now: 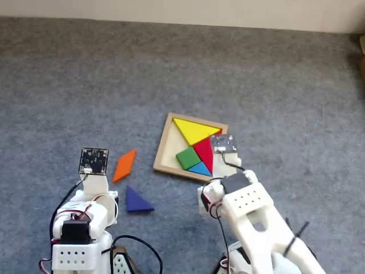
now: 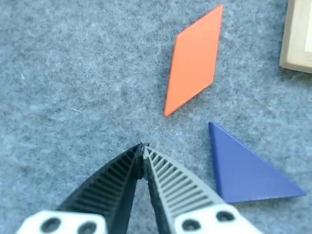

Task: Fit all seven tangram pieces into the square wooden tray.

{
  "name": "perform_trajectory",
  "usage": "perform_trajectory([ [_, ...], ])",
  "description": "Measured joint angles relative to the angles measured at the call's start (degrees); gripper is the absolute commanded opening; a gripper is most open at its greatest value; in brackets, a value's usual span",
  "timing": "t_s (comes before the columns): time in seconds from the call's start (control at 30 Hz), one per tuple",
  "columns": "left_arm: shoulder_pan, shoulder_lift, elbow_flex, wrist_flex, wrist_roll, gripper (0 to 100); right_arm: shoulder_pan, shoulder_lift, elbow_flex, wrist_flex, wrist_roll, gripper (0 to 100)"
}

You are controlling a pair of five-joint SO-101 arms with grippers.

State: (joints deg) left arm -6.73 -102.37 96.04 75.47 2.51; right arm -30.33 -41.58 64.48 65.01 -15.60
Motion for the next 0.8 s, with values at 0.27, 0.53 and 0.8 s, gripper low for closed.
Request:
perform_trajectory([
  [0.27, 0.0, 0.0, 0.0, 0.0, 0.0, 1, 0.2, -6.9, 0.4, -0.3, 2.1, 2.2],
  [0.53, 0.0, 0.0, 0.0, 0.0, 0.0, 1, 0.4, -7.3, 2.0, -16.9, 2.1, 2.2],
  [0.8, 0.0, 0.0, 0.0, 0.0, 0.0, 1, 3.6, -7.3, 2.3, -13.5, 2.5, 2.2],
])
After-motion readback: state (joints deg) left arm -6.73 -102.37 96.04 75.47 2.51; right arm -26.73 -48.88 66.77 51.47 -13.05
